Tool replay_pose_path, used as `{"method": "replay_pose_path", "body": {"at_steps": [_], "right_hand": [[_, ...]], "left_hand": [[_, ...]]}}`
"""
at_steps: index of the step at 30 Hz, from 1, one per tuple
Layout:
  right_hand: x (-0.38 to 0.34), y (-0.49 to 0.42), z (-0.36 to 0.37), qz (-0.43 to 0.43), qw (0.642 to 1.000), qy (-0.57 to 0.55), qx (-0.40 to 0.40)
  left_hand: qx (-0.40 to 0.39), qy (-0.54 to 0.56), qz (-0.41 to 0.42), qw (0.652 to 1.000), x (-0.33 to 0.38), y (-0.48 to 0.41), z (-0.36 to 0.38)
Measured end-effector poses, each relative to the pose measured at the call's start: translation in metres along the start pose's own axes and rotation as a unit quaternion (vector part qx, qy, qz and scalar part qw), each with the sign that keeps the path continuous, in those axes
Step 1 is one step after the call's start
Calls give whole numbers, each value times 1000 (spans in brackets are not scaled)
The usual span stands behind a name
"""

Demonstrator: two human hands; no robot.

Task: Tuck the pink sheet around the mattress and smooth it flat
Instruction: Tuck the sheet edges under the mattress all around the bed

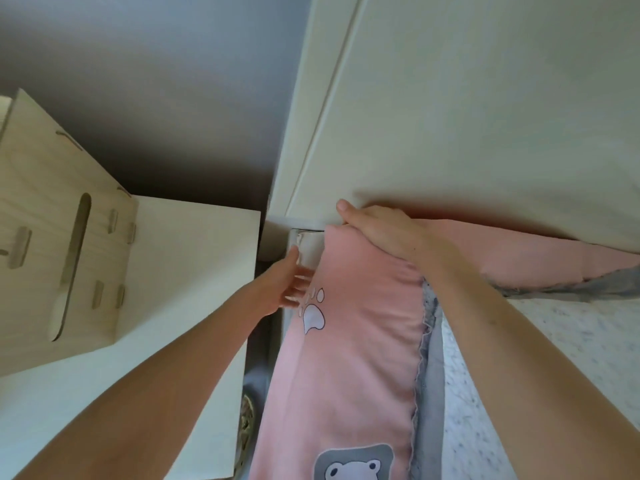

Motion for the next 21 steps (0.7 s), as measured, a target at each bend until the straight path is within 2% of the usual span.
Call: {"method": "replay_pose_path", "body": {"at_steps": [2, 4, 7, 9, 10, 11, 13, 14, 15, 17, 21], "right_hand": [[2, -10, 6, 6, 1000, -3, 1], [2, -18, 11, 12, 1000, -12, 2], [3, -25, 17, 27, 998, -48, 1], [0, -21, 15, 14, 999, -31, 18], [-3, -16, 10, -12, 998, 7, 61], [-8, -6, 4, -50, 987, 62, 140], [-18, 24, -4, -143, 923, 130, 332], [-17, 33, 3, -172, 901, 139, 374], [-14, 33, 14, -181, 899, 149, 370], [0, 12, 44, -176, 918, 175, 309], [16, -33, 78, -143, 934, 194, 264]], "left_hand": [[76, -1, 97, 992, 20, 18, -14], [45, -2, 142, 989, 31, 36, -10], [-14, -31, 131, 991, 31, 35, 5], [-39, -24, 124, 991, 34, 32, 14], [-51, -11, 117, 992, 34, 27, 17], [-61, 4, 107, 992, 34, 22, 20], [-79, 46, 83, 992, 32, 12, 20], [-86, 66, 75, 991, 31, 6, 18], [-90, 79, 67, 991, 30, 2, 16], [-82, 110, 57, 989, 29, -7, 11], [-13, 188, 48, 981, 17, -24, -4]]}}
Point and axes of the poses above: each hand's wrist, its own y-axis away from the middle knuckle, its own z-axis out of the palm, x = y × z, the point moved 6 cm from there along -y, towards the middle knuckle, and after that the axes turned 7 degrees about -z, right-handed, at the moved point
